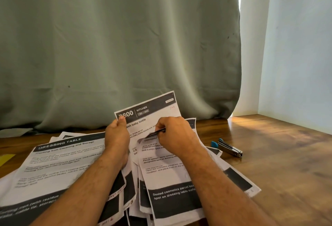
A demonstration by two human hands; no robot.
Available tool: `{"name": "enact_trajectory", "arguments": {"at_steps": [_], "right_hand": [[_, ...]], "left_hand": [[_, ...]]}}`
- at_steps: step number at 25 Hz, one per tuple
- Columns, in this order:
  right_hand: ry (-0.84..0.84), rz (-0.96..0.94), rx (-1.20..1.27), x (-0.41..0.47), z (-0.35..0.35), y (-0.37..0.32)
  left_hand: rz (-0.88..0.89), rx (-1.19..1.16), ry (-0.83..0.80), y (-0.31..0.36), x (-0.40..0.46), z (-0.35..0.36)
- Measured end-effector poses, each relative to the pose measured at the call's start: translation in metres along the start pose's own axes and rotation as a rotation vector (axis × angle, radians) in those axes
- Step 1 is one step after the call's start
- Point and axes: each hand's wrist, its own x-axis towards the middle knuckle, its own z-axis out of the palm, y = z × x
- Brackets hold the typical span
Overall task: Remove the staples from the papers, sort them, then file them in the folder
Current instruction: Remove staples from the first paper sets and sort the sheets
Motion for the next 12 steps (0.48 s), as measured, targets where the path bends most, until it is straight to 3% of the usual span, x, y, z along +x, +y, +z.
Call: {"name": "enact_trajectory", "arguments": {"at_steps": [4,8,10,12], "right_hand": [[0.002,0.006,0.0,0.001,0.003,0.003],[-0.029,-0.016,-0.018,0.006,0.01,-0.001],[-0.038,-0.037,-0.024,0.007,0.013,0.001],[-0.042,-0.032,-0.022,0.009,0.014,0.005]], "left_hand": [[-0.012,0.027,-0.117,-0.001,-0.003,-0.002],[-0.026,0.457,-0.292,-0.012,-0.007,-0.012],[0.035,0.5,-0.256,-0.016,-0.008,-0.008],[0.117,0.389,-0.185,-0.013,-0.009,-0.004]]}}
